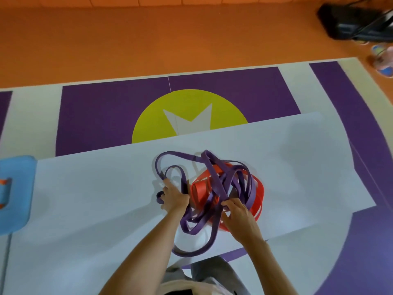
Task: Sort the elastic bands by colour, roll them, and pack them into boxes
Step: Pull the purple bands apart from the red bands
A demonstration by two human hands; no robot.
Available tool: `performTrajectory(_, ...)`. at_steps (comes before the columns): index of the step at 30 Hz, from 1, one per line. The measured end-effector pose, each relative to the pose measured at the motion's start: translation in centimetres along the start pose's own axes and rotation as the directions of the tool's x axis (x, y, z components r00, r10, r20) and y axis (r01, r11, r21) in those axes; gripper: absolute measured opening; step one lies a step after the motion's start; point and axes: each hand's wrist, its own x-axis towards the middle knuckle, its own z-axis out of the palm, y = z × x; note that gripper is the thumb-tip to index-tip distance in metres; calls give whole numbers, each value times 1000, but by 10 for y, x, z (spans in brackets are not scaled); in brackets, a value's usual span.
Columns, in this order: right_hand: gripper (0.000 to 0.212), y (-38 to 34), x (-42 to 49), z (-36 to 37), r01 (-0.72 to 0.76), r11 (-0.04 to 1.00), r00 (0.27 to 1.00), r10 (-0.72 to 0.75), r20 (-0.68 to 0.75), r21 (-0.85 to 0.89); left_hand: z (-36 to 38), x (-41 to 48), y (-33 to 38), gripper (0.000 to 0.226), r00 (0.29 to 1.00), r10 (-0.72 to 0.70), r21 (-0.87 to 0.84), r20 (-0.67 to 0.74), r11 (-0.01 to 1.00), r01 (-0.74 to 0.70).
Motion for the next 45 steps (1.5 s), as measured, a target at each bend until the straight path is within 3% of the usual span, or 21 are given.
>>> performTrajectory(3,27,-6,-4,2,-18,1000,1000,18,-3,12,5,-4,-2,52,986,164,5,-9,986,-164)
performTrajectory(5,27,-11,-5,4,-18,1000,1000,18,-8,5,4,-7,-9,41,990,138,56,13,989,-138)
performTrajectory(10,24,-18,-8,8,-42,999,999,42,-6,1,8,-13,-29,39,989,144,30,-22,989,-144)
performTrajectory(20,21,-25,-22,7,-59,998,998,60,-20,26,-40,13,-49,34,880,452,-105,143,892,-441)
performTrajectory(28,16,-49,-9,2,-111,994,990,112,-80,25,-139,26,-124,44,911,352,-255,-213,880,-400)
performTrajectory(34,26,-80,0,11,-20,998,993,13,-115,-61,-189,12,-160,53,813,383,-176,-440,850,-496)
performTrajectory(40,44,-89,3,21,-52,996,987,39,-158,-79,-232,11,-179,46,717,408,-149,-564,804,-575)
performTrajectory(45,55,-72,3,25,-297,942,918,237,-317,-155,-252,10,-181,46,717,341,-249,-608,776,-579)
